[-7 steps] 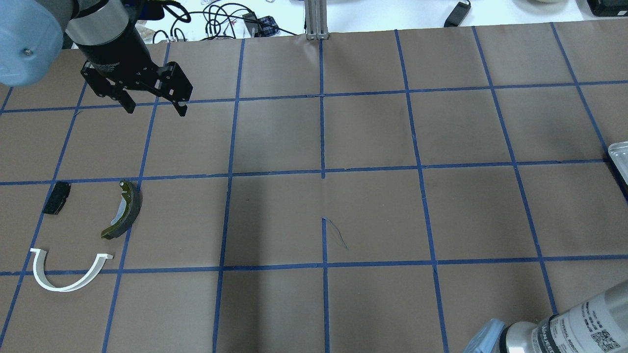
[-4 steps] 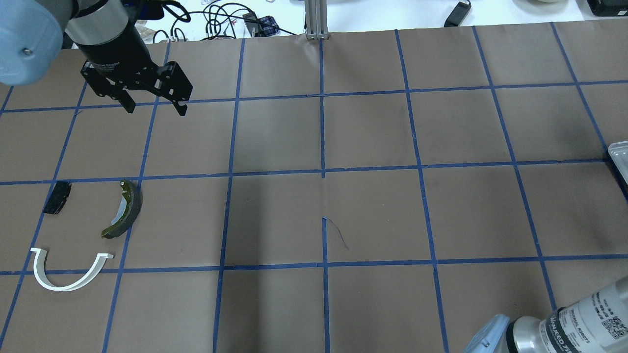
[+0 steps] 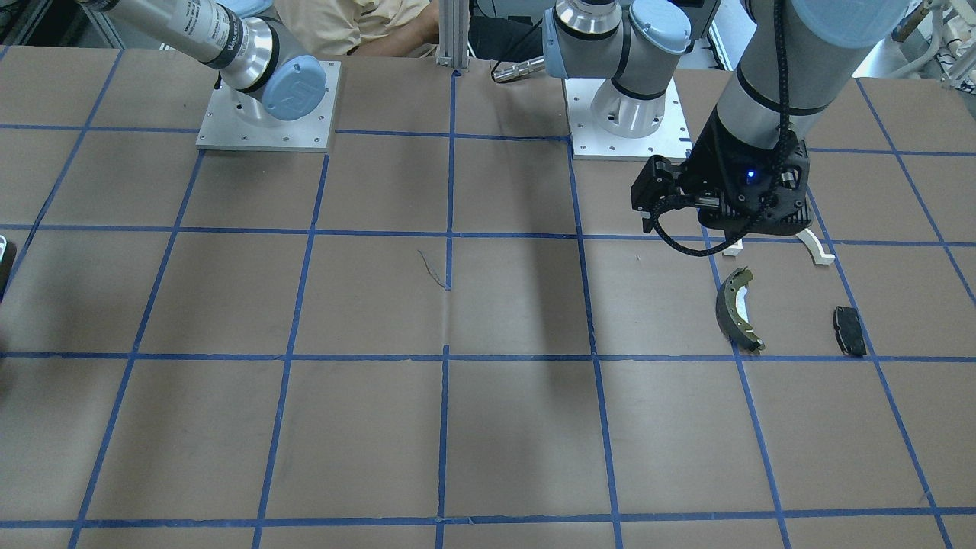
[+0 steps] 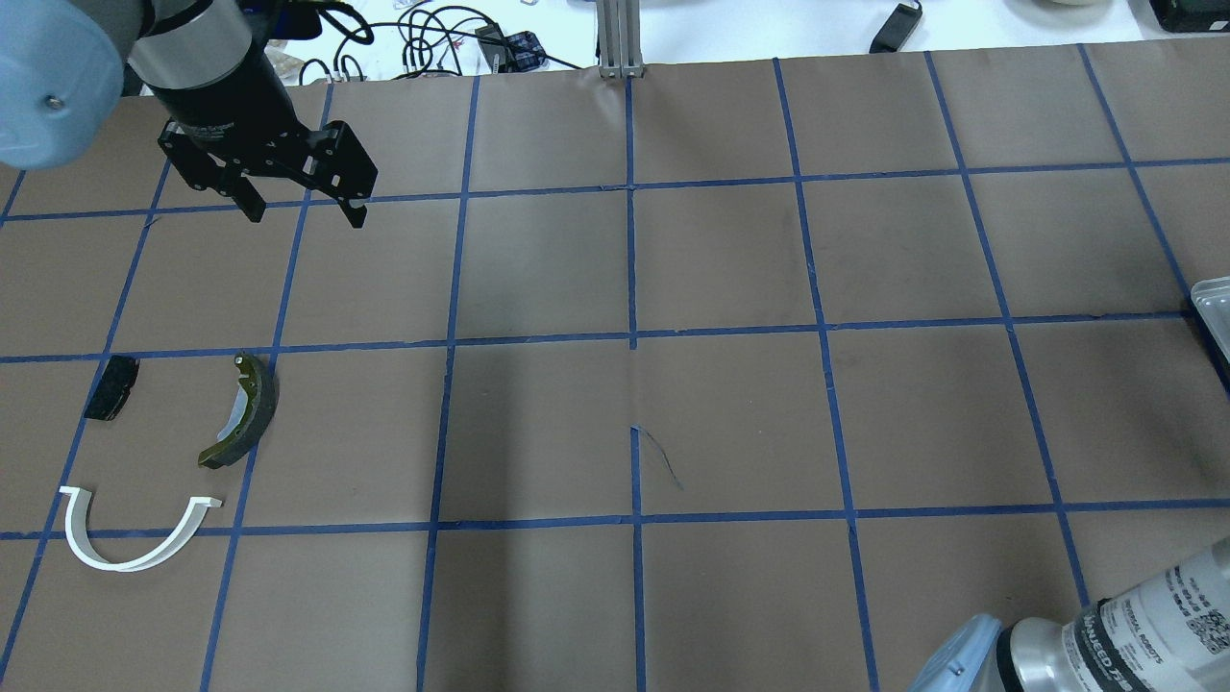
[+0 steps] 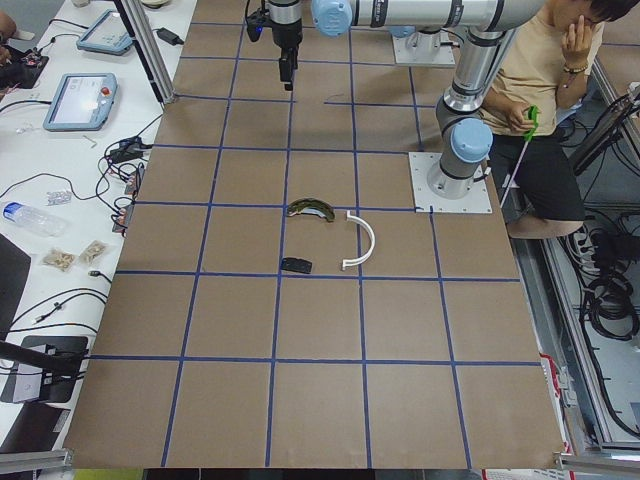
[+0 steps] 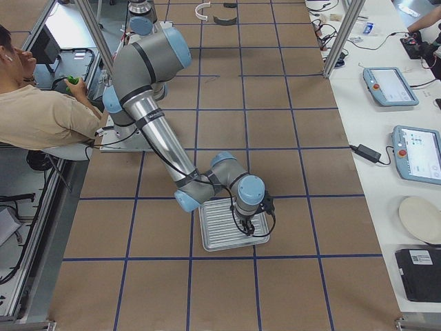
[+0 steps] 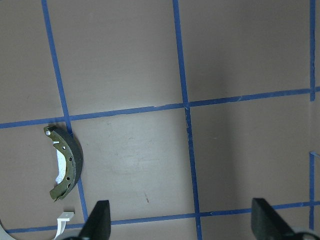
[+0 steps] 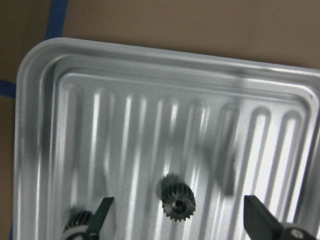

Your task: Place bearing gear from tray to pile

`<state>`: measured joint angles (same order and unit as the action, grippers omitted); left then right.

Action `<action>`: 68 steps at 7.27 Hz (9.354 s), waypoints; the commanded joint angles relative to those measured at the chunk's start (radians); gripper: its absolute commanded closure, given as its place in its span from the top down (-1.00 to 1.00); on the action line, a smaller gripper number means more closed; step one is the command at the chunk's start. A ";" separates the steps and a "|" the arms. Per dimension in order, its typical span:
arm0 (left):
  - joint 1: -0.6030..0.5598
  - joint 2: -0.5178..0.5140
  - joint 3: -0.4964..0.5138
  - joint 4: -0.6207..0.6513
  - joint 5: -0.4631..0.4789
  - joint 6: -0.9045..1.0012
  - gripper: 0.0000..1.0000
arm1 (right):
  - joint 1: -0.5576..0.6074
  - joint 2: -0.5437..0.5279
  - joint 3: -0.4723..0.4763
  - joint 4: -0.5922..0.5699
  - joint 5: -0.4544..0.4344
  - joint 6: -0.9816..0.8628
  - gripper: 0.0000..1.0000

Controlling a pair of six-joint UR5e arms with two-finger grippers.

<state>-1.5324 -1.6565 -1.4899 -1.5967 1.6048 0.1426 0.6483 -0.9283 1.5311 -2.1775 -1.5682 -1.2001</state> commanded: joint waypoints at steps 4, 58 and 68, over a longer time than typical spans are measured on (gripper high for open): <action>0.000 0.001 0.000 0.000 0.001 0.000 1.00 | -0.003 0.009 -0.002 -0.008 -0.001 -0.007 -0.14; 0.225 -0.212 -0.279 0.439 0.153 0.200 -1.00 | 0.011 -0.095 0.172 -0.044 0.005 0.166 0.16; 0.518 -0.256 -0.420 0.509 0.164 0.482 -1.00 | 0.123 -0.207 0.175 0.005 0.019 0.250 -0.82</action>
<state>-1.0163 -1.8999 -1.9061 -1.0920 1.7680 0.6239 0.7111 -1.0973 1.7005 -2.2008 -1.5518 -0.9796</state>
